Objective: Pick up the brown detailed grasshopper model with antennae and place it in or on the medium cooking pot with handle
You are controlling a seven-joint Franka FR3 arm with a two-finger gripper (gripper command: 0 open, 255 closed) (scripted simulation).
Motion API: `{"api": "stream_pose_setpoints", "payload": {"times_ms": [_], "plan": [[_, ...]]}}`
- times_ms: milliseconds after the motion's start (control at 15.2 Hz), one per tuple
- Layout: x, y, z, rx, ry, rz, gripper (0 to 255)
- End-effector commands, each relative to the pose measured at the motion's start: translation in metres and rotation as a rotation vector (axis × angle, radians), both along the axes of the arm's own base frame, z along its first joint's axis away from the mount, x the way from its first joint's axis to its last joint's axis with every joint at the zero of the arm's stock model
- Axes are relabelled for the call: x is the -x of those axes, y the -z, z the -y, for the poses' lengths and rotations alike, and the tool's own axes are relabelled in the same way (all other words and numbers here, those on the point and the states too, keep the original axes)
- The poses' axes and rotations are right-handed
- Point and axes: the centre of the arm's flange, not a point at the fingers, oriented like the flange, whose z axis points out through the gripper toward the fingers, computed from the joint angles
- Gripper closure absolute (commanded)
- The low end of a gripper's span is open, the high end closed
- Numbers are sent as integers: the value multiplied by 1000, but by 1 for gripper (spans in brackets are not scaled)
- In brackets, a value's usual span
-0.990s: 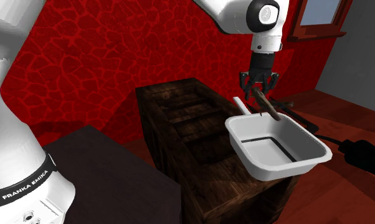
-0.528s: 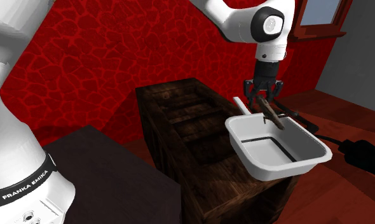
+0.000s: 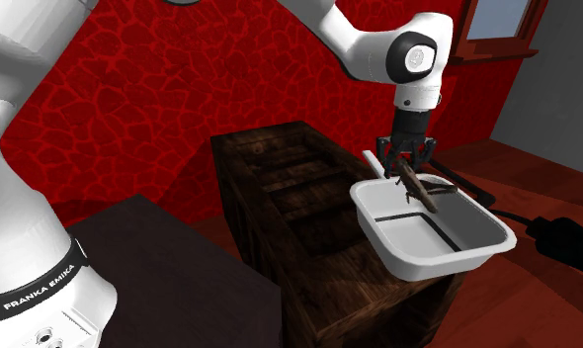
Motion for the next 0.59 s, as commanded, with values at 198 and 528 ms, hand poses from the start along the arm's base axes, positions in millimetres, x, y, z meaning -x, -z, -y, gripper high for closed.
{"api": "stream_pose_setpoints", "payload": {"times_ms": [198,528], "plan": [[0,0,0,0,0,1,255],[0,0,0,0,0,1,0]]}}
